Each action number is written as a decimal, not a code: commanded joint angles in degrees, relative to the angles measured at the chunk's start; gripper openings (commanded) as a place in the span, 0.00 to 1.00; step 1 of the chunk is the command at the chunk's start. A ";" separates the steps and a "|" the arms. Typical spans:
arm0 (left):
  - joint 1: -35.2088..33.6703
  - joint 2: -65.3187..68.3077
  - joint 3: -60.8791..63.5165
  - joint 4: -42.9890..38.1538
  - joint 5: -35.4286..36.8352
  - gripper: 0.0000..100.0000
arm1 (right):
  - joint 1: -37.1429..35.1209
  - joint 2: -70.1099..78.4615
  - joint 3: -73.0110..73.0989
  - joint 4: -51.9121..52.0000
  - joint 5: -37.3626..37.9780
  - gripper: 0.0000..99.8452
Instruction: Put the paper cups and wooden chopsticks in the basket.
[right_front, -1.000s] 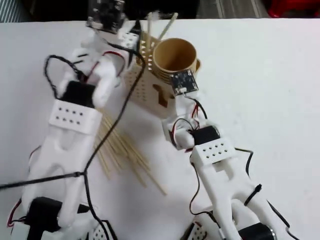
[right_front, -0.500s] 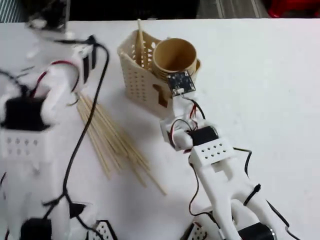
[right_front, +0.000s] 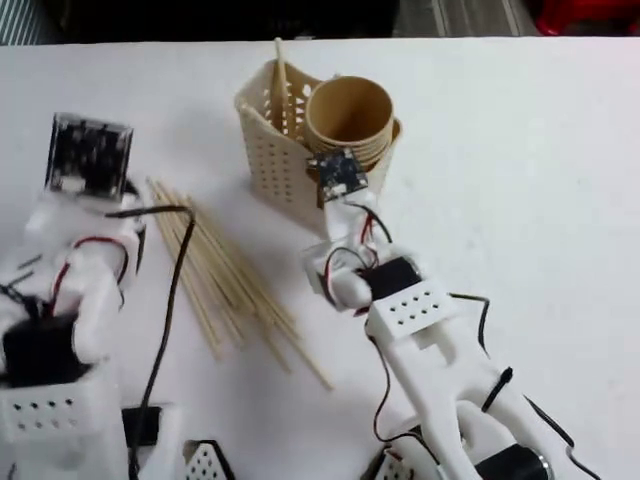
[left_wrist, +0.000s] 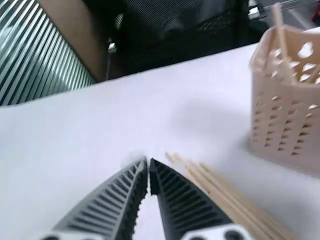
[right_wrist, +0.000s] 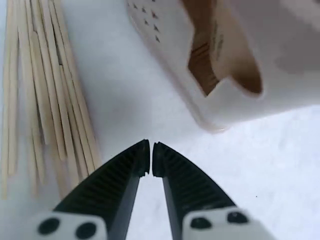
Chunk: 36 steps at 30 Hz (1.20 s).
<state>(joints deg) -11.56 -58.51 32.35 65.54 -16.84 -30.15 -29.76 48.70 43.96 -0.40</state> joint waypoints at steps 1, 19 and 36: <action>-6.64 -5.76 10.20 -3.52 0.53 0.03 | -1.54 -1.89 -0.70 0.66 0.70 0.03; -17.19 -5.85 40.18 -22.51 5.89 0.03 | -16.22 4.53 -13.27 7.69 0.35 0.14; -20.88 -5.85 41.93 -25.58 8.26 0.04 | -20.00 45.58 -41.14 7.69 0.26 0.14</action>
<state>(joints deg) -32.04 -63.43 73.23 42.86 -9.19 -49.76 13.76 12.22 51.25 -0.40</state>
